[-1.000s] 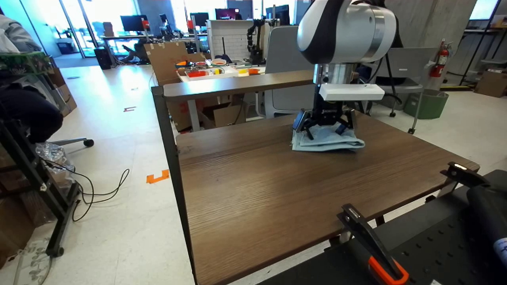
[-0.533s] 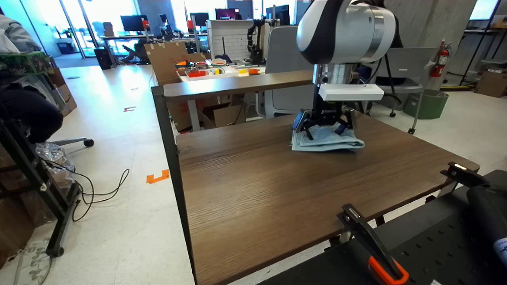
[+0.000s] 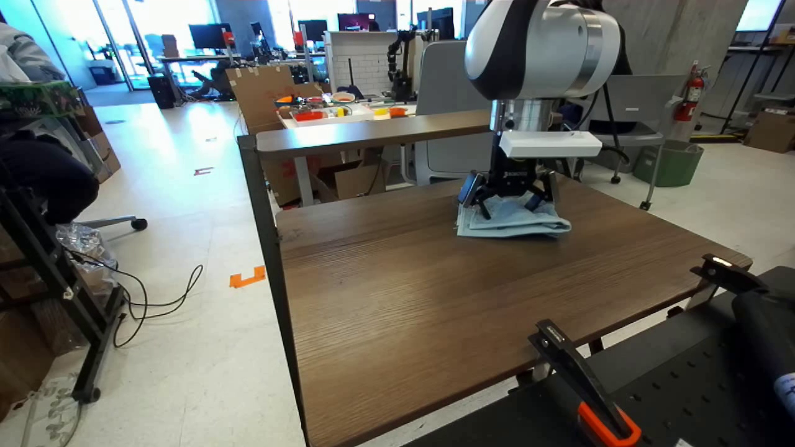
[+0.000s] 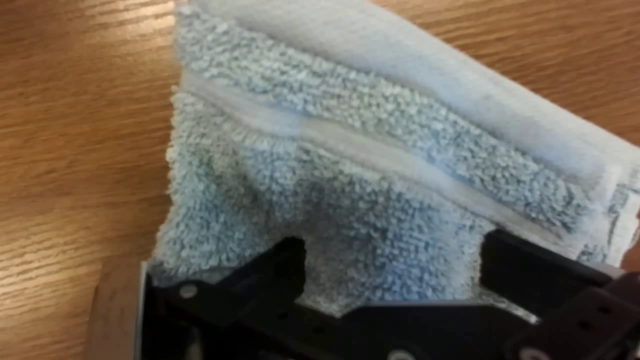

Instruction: Use the towel to clean the table

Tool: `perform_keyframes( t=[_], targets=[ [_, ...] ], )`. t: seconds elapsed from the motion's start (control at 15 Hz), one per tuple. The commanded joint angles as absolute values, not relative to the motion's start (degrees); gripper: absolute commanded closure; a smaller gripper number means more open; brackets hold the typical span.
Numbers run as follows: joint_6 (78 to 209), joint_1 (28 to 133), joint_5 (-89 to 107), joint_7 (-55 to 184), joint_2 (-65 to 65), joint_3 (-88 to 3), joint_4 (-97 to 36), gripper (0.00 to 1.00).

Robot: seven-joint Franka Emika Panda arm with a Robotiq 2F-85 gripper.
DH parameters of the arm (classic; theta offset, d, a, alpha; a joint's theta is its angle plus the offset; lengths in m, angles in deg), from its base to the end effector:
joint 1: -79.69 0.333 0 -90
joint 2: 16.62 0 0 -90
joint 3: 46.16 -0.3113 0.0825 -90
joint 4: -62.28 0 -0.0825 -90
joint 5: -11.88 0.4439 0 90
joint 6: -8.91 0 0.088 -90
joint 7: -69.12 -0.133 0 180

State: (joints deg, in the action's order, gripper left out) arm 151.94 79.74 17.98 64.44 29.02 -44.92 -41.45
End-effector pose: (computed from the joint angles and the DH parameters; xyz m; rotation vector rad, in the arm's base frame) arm 0.6501 -0.0132 0.0100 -3.0835 0.2867 0.1722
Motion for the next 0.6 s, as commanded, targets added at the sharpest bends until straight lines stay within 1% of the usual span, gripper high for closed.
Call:
perform_keyframes(
  t=[0.0, 0.33, 0.53],
  targets=[
    [151.9, 81.3, 16.7, 62.8, 28.9, -44.7, -41.4, 0.0],
    [151.8, 83.2, 12.4, 58.4, 32.1, -39.8, -36.9, 0.0],
    [150.6, 81.2, 13.4, 54.6, 35.1, -37.0, -31.6, 0.0]
  ],
)
